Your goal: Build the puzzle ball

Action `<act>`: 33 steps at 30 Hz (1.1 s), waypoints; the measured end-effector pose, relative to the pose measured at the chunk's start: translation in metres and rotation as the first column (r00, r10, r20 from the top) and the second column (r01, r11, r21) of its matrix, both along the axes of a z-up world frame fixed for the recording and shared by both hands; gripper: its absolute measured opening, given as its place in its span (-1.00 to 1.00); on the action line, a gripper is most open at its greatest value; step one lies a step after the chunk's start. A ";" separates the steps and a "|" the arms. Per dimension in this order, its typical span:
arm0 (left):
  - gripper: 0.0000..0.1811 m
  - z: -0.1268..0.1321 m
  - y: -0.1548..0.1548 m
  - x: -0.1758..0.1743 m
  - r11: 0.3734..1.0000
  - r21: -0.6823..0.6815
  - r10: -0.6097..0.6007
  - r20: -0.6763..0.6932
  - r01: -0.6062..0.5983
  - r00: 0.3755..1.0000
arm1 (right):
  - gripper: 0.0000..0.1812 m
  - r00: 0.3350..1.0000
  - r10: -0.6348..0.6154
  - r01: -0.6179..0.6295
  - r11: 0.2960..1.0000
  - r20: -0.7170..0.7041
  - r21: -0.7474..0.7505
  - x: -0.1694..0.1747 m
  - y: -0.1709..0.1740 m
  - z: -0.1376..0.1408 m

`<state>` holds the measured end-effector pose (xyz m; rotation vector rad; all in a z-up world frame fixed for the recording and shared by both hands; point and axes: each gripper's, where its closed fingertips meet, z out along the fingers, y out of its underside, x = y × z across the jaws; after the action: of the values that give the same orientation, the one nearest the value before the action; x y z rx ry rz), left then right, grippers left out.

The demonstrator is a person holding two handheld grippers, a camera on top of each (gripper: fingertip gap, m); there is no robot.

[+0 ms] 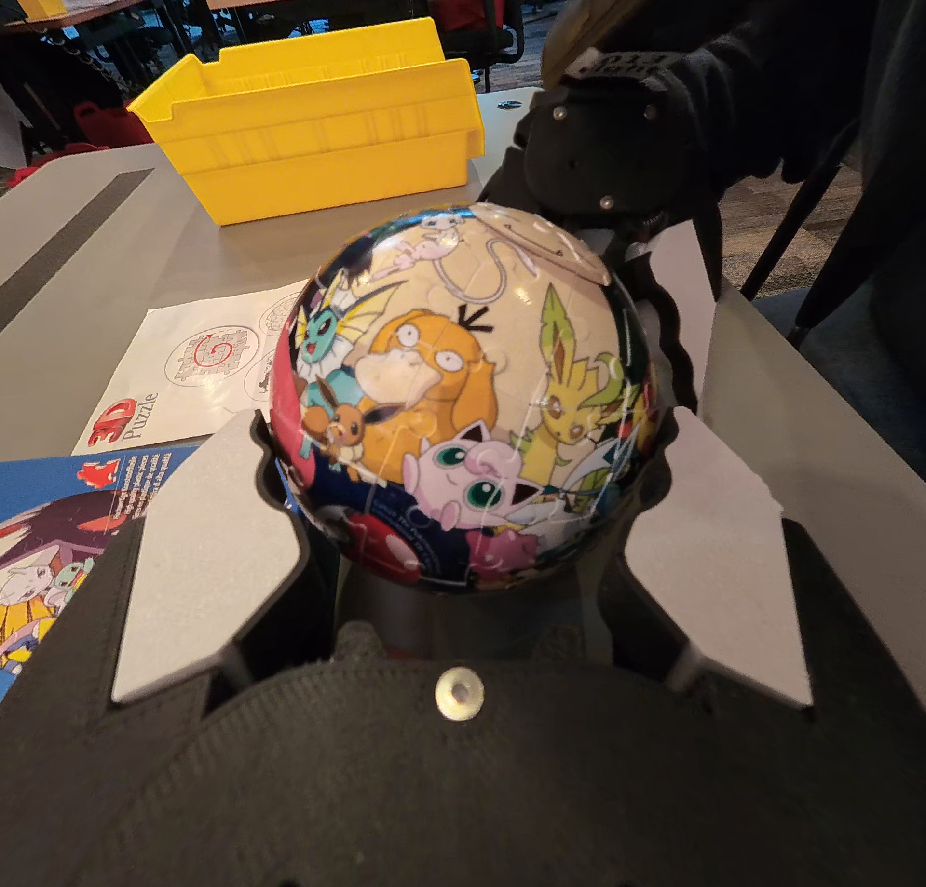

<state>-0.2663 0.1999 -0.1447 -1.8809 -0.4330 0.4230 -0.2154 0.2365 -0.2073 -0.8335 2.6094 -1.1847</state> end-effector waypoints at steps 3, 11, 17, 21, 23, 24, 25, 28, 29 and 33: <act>0.52 0.000 0.000 0.000 1.000 0.000 0.001 0.001 -0.001 1.000 | 0.26 0.999 0.002 -0.001 1.000 -0.034 0.012 0.002 0.000 -0.004; 0.52 0.000 0.000 0.000 1.000 -0.001 0.001 -0.001 -0.001 1.000 | 0.46 0.999 -0.031 0.032 0.997 -0.020 0.069 0.004 -0.005 -0.009; 0.53 0.000 0.001 0.000 1.000 0.000 0.001 -0.001 -0.001 1.000 | 0.43 1.000 0.000 0.000 0.997 -0.009 0.080 0.010 -0.005 -0.009; 0.53 0.000 0.001 0.000 1.000 0.000 0.001 -0.001 -0.001 1.000 | 0.41 1.000 0.031 -0.030 0.996 -0.004 0.078 0.014 -0.004 -0.009; 0.53 0.000 0.001 0.000 1.000 0.001 0.001 -0.001 -0.001 1.000 | 0.41 0.999 0.036 -0.036 0.996 -0.001 0.082 0.015 -0.004 -0.009; 0.53 0.000 0.001 0.000 1.000 0.001 0.001 -0.001 -0.001 1.000 | 0.42 0.999 0.046 -0.045 0.996 -0.001 0.083 0.016 -0.004 -0.009; 0.52 0.000 0.001 0.000 1.000 0.001 0.001 0.000 -0.001 1.000 | 0.42 0.999 0.054 -0.054 0.995 0.001 0.083 0.016 -0.004 -0.009; 0.52 0.000 0.001 -0.001 1.000 0.003 0.000 0.000 0.000 1.000 | 0.42 0.996 0.084 -0.084 0.993 0.003 0.080 0.020 -0.004 -0.009; 0.52 0.000 0.001 -0.001 1.000 0.003 0.000 0.000 0.000 1.000 | 0.42 0.997 0.083 -0.083 0.993 0.003 0.083 0.020 -0.005 -0.009; 0.52 0.000 0.001 -0.001 1.000 0.004 0.000 0.000 0.000 1.000 | 0.47 0.996 0.086 -0.086 0.992 0.004 0.092 0.021 -0.009 -0.010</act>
<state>-0.2671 0.2012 -0.1443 -1.8774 -0.4334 0.4221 -0.1941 0.2276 -0.2173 -0.9170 2.5780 -1.0333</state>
